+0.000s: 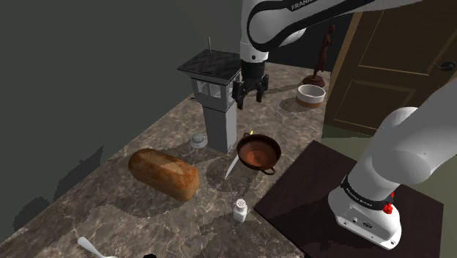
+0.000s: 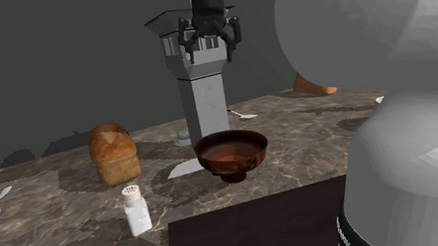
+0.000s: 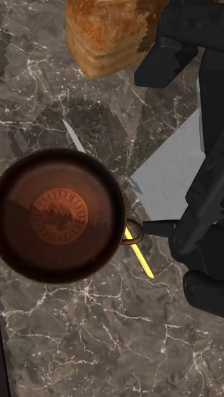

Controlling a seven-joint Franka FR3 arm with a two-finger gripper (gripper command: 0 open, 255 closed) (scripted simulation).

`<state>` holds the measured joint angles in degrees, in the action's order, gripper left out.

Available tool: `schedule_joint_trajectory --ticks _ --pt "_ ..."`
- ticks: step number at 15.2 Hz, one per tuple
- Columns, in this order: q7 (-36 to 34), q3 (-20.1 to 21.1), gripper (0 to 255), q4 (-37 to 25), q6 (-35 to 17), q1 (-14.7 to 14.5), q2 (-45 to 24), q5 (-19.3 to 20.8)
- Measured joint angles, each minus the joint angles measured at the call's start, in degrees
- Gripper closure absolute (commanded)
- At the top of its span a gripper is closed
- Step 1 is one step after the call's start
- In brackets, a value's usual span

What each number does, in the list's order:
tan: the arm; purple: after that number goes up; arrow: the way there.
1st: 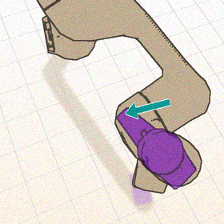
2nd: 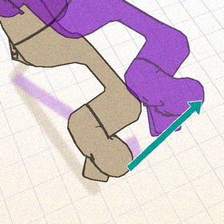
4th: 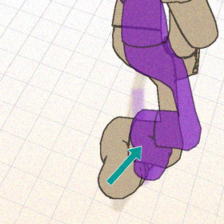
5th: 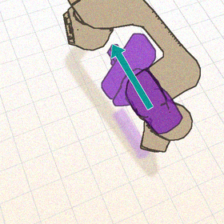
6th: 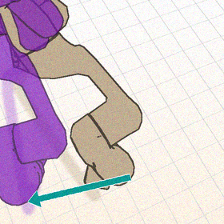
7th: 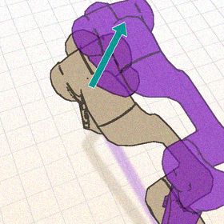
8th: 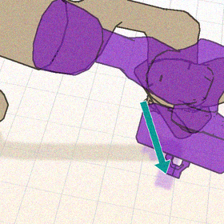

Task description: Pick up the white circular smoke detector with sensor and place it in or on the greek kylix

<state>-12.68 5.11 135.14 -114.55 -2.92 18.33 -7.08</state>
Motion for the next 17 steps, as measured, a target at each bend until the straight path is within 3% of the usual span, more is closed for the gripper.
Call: schedule_joint_trajectory --ticks 3,9,12,17 --pt "-1.96 1.40 0 -2.86 -5.71 -0.35 -5.83 0.74" --pt "-5.59 3.18 0 -10.16 -31.35 -0.82 -17.97 3.72" --pt "-5.71 3.20 0 -10.87 -31.48 -0.84 -19.04 3.91" --pt "-7.01 3.24 0 -18.25 -31.31 -1.43 -29.63 5.69"
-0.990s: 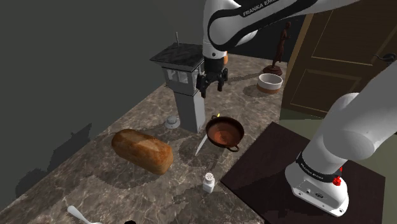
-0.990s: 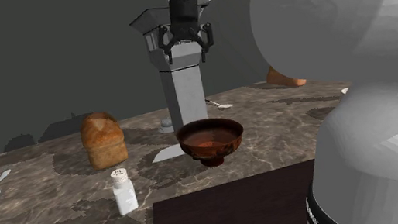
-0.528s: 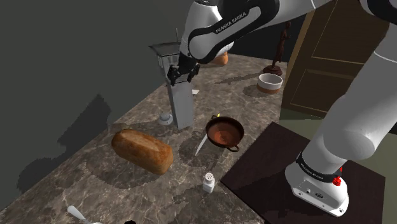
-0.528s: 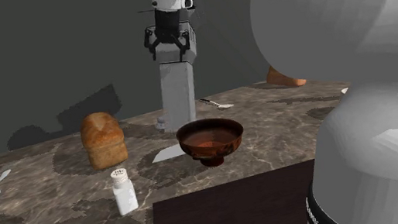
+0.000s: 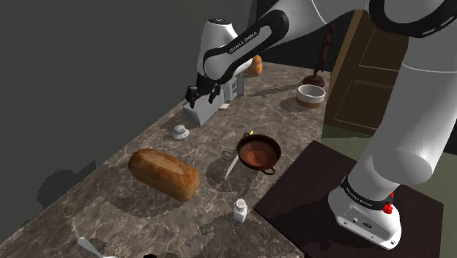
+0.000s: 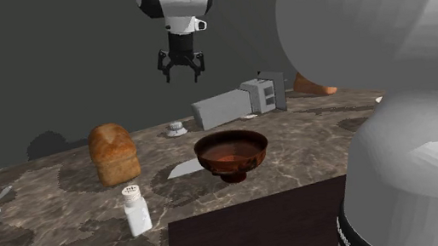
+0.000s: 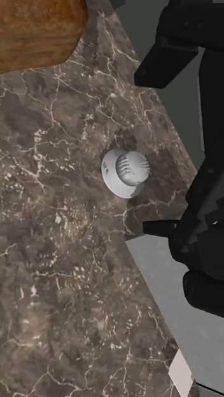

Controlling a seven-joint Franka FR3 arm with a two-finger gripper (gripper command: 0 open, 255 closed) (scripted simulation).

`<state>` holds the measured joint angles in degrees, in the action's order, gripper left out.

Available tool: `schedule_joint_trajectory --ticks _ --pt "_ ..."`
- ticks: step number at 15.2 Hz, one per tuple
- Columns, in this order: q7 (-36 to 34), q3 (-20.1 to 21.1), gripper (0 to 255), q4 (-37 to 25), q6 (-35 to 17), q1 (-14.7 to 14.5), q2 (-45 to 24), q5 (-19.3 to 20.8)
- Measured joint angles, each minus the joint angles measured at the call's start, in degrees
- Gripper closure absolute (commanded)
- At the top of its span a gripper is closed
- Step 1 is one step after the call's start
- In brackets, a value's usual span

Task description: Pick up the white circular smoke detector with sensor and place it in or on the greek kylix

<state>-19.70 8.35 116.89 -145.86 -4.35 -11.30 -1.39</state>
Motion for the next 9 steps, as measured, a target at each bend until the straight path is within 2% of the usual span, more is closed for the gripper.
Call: schedule_joint_trajectory --ticks 9 --pt "-0.94 -0.80 0 -18.49 4.38 -1.74 -20.72 1.98"
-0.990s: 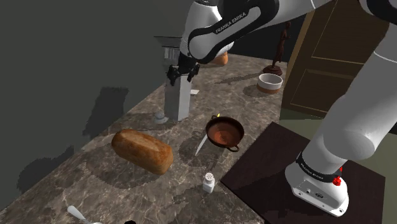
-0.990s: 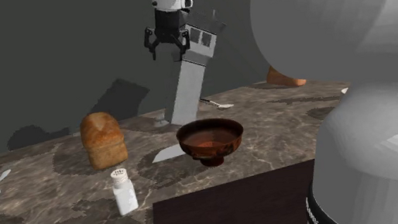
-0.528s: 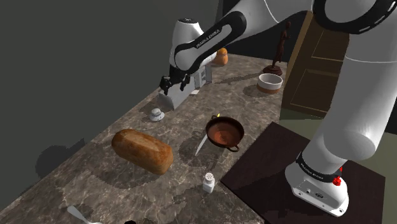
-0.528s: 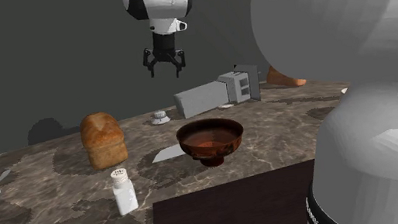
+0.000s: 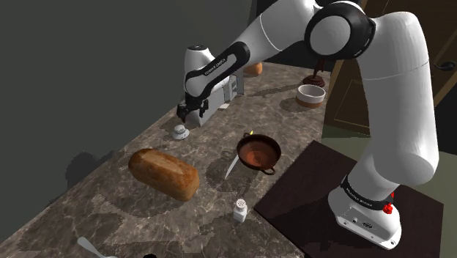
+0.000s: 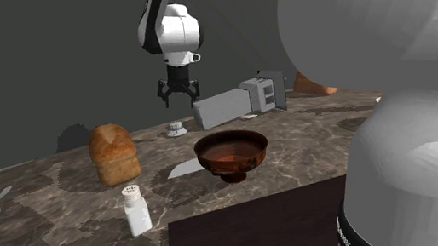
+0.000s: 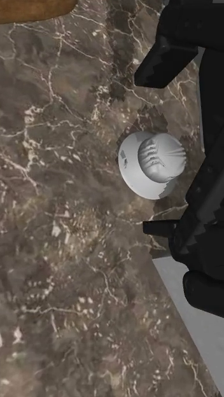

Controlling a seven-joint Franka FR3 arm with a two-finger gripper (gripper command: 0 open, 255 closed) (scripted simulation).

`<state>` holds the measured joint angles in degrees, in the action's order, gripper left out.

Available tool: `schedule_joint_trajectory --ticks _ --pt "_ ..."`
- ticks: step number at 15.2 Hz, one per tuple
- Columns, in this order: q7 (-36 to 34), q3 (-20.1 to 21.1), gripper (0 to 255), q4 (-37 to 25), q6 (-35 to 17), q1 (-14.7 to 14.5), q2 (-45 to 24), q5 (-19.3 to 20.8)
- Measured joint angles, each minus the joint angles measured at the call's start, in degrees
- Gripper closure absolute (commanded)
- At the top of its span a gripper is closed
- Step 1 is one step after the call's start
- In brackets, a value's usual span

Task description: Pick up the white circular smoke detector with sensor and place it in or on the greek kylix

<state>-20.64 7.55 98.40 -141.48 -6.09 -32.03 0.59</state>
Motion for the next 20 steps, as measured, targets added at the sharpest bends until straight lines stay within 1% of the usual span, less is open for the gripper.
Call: schedule_joint_trajectory --ticks 3,4,6,12,18,19,20 --pt "0.00 -0.25 0 -7.41 2.44 -0.61 -7.15 0.33" --pt "0.10 -0.28 0 -9.18 3.01 -0.70 -8.83 0.36" --pt "0.02 -0.39 0 -10.70 2.77 -0.95 -10.95 0.49" --pt "-0.16 -0.63 0 -12.86 1.06 -1.45 -14.94 0.75" --pt "-0.16 -0.67 0 -13.12 0.84 -1.49 -15.40 0.78" --pt "-0.16 -0.67 255 -13.12 0.84 -1.49 -15.40 0.78" --pt "-0.16 -0.67 255 -13.12 0.84 -1.49 -15.40 0.78"
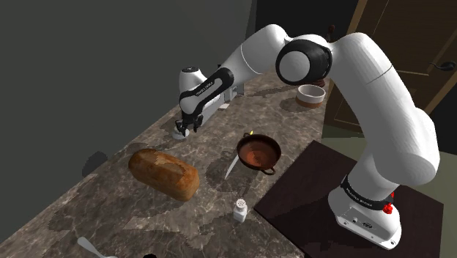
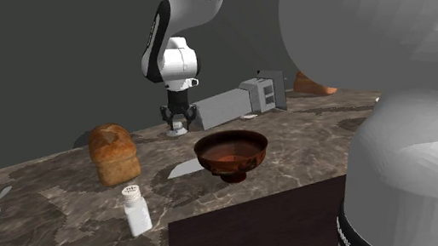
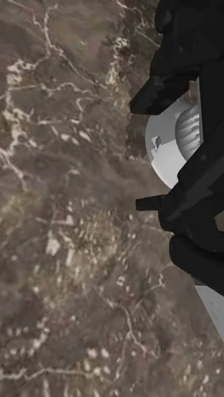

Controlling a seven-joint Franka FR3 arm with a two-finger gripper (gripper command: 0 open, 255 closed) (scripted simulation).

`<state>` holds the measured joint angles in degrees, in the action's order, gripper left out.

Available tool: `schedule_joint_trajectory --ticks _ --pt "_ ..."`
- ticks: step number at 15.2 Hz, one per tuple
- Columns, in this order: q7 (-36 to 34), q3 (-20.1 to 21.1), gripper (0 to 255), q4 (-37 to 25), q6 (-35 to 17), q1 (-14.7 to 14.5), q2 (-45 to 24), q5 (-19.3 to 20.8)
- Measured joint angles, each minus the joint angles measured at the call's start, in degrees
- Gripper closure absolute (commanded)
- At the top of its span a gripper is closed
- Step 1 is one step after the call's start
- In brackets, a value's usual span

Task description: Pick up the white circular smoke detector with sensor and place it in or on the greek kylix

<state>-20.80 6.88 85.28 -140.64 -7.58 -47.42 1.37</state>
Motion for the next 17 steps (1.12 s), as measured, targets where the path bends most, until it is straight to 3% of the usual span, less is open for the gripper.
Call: schedule_joint_trajectory --ticks 8,9,11,13,15,17 --pt "0.00 0.00 255 0.00 0.00 0.00 0.00 0.00" --pt "0.00 0.00 0 0.00 0.00 0.00 0.00 0.00" --pt "-1.78 -0.99 0 -2.61 1.70 -1.23 -1.12 0.49" --pt "-7.86 -3.85 0 -11.50 8.42 -4.65 -4.62 1.73" --pt "-14.09 -6.49 0 -25.37 17.52 -7.82 -11.31 2.78" --pt "-16.29 -7.36 0 -31.87 21.50 -8.80 -14.82 3.12"
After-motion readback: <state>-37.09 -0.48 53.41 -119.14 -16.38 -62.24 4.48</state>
